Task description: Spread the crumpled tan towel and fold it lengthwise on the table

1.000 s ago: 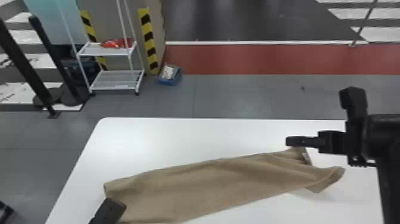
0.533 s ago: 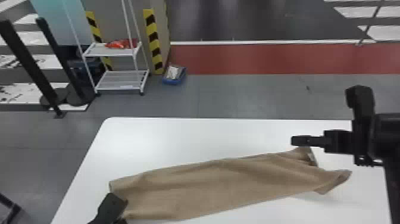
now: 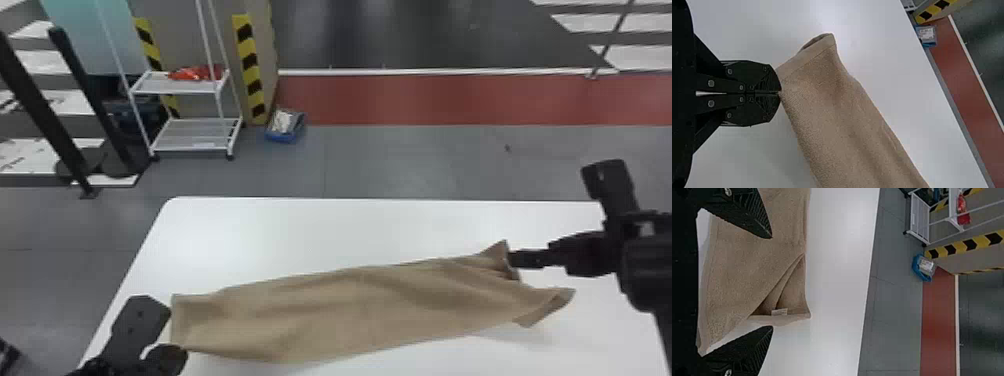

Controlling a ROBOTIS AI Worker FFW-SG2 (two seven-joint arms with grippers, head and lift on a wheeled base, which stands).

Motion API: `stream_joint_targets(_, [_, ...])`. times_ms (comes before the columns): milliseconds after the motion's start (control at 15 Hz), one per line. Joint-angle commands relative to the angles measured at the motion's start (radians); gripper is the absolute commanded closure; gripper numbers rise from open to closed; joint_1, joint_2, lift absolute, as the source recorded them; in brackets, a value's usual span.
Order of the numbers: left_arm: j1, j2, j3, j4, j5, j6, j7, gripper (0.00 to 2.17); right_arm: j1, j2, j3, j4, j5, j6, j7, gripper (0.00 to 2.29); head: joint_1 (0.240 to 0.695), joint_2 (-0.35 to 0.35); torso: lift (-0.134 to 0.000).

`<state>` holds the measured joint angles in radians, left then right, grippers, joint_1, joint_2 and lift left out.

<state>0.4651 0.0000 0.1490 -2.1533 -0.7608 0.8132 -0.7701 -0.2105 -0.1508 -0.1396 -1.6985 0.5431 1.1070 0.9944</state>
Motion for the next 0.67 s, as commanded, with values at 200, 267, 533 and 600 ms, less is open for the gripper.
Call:
stream_joint_targets(200, [-0.06, -0.003, -0.02, 0.013, -0.029, 0.018, -0.02, 1.84, 0.12, -0.044, -0.029, -0.013, 0.067, -0.23, 0.158, 0.1, 0.695, 0.003, 0.0])
stream_joint_targets(267, [-0.068, -0.003, -0.02, 0.017, -0.031, 0.027, -0.018, 1.84, 0.14, -0.053, -0.051, -0.043, 0.066, -0.236, 0.178, 0.1, 0.695, 0.003, 0.0])
stream_joint_targets(533, [-0.077, -0.003, -0.025, 0.026, -0.035, 0.027, -0.02, 1.84, 0.155, -0.131, -0.077, -0.04, 0.089, -0.233, 0.204, 0.11, 0.695, -0.039, 0.0])
stream_joint_targets(600, [-0.077, -0.003, -0.026, 0.026, -0.035, 0.03, -0.02, 1.84, 0.145, -0.154, -0.077, -0.012, 0.106, -0.236, 0.213, 0.11, 0.695, -0.055, 0.0])
